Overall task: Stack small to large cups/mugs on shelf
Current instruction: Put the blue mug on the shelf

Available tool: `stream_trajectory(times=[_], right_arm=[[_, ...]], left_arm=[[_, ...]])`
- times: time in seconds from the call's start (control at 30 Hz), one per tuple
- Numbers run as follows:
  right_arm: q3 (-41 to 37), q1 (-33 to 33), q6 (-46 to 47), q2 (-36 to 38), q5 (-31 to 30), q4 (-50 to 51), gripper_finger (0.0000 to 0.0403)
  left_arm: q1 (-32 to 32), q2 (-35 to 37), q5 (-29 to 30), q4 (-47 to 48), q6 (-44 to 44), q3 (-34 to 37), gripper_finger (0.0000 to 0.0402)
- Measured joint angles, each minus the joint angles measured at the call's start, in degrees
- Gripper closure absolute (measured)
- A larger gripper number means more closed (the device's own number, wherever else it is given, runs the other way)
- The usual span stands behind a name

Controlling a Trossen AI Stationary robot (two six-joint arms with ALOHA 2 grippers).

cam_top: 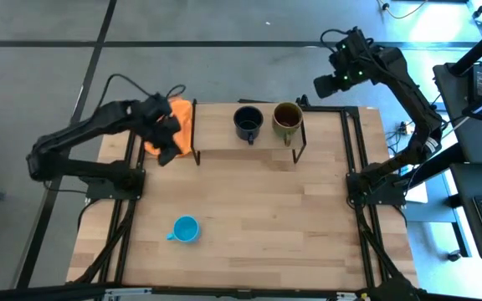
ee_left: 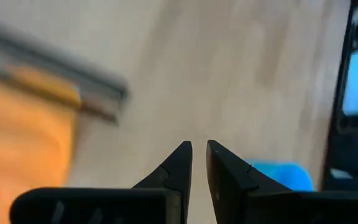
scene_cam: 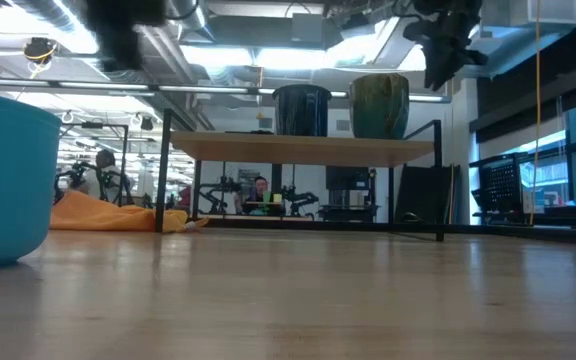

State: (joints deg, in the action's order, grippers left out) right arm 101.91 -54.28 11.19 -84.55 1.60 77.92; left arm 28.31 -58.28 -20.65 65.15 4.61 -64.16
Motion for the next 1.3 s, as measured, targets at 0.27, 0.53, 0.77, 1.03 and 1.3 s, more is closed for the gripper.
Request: stream_trajectory(times=[0.27, 0.53, 0.77, 1.03, 1.3], right_arm=[[0.0, 0.0, -2.6, 0.0, 0.1, -1.8, 0.0286], [0.0, -0.2, -3.9, 0.0, -2.4, -1.8, 0.0212], [0.0, -2.0, -6.9, 0.0, -3.9, -1.8, 0.0196], [0.0, -4.8, -9.0, 0.0, -2.1, -1.7, 0.02], [0.0, -5.6, -11.9, 0.0, -1.6, -1.8, 0.0201]], left_arm=[[-18.5, 4.9, 9.9, 7.1, 20.0, 0.0, 0.0354], [-34.2, 2.6, 19.4, 9.2, 37.7, 0.0, 0.031], [-44.3, -0.1, 22.7, 5.8, 50.9, 4.8, 0.0305], [-52.3, -1.1, 21.7, -4.3, 72.4, 10.6, 0.0305], [-56.6, -6.9, 20.4, -7.0, 82.3, 12.0, 0.0305]])
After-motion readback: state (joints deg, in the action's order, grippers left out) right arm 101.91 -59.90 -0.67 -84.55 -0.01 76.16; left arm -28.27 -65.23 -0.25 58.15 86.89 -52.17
